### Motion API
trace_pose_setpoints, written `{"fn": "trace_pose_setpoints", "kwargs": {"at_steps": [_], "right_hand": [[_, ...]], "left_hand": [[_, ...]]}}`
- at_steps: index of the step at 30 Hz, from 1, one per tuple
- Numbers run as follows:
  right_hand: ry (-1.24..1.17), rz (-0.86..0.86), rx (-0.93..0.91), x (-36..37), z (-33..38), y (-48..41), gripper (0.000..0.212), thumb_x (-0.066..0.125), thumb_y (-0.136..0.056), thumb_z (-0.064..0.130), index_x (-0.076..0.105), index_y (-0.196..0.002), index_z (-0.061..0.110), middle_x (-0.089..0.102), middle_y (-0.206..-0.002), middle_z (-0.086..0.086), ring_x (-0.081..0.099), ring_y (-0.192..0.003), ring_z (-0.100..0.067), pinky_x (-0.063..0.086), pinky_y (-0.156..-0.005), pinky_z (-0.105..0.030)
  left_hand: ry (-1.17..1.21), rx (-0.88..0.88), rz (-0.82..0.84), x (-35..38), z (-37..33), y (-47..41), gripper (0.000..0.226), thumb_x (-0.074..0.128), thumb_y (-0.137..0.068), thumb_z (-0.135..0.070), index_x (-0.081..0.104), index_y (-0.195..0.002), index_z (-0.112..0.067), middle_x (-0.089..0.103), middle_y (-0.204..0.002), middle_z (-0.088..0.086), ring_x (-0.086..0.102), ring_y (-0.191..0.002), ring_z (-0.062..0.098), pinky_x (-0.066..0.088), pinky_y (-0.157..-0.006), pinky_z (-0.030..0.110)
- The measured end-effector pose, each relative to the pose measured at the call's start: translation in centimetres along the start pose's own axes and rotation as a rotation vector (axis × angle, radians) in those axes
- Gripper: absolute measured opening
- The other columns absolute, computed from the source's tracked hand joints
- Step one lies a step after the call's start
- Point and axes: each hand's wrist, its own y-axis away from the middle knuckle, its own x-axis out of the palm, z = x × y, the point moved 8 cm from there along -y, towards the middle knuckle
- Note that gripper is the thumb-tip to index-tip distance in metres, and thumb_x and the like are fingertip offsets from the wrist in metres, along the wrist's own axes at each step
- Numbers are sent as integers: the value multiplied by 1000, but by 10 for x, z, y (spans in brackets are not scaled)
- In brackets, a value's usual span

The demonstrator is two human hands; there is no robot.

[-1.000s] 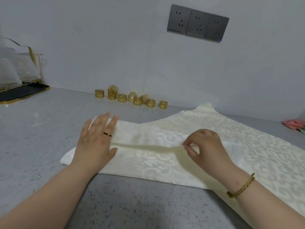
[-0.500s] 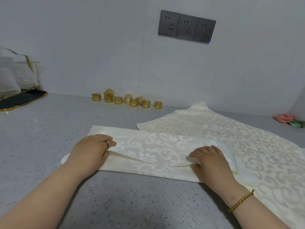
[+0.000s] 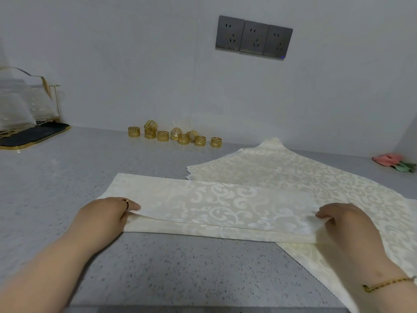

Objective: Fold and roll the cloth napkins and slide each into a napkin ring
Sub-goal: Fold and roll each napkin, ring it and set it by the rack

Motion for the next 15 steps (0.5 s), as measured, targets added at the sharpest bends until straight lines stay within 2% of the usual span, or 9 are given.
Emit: {"fn": "trace_pose_setpoints", "kwargs": {"at_steps": [2,4,7,9,12,15], "right_hand": [[-30,124,61,7,-3,6,29,52,-73,-16,73,-76,5,70,-88,-12,59,-95,-33,41,-90,-36],[-31,218,58,10,0,9,30,49,-74,-15,72,-83,4,68,-99,-16,55,-104,-34,38,-91,-37],[-66,269,47,8,18,6,35,47,-76,-15,70,-95,4,65,-111,-14,50,-113,-31,36,-95,-36],[-160,266,-33,3,53,5,27,50,-83,-2,68,-101,7,65,-112,-9,51,-114,-26,36,-94,-31],[-249,415,-257,14,124,7,27,46,-93,19,61,-115,17,59,-122,2,49,-117,-15,31,-93,-22],[-278,545,-398,37,189,1,31,39,-96,23,55,-122,20,54,-129,4,47,-120,-14,34,-97,-24]], "left_hand": [[25,-36,-16,0,5,2,36,35,-97,-23,50,-125,-39,49,-133,-20,46,-121,7,36,-85,16],[49,-56,-50,-2,8,3,34,36,-97,-22,53,-122,-39,53,-129,-18,49,-118,9,36,-79,19],[68,-85,-59,-4,10,5,34,37,-96,-22,55,-120,-38,56,-126,-16,50,-116,11,32,-72,19],[88,-120,-57,-6,12,6,34,38,-96,-21,56,-120,-38,57,-125,-15,50,-117,12,30,-71,19],[117,-133,-46,-8,12,7,33,41,-94,-21,58,-117,-36,58,-124,-15,51,-116,11,30,-70,19],[124,-149,-11,-10,11,9,31,45,-91,-22,59,-114,-37,59,-121,-15,52,-112,10,29,-69,19]]}}
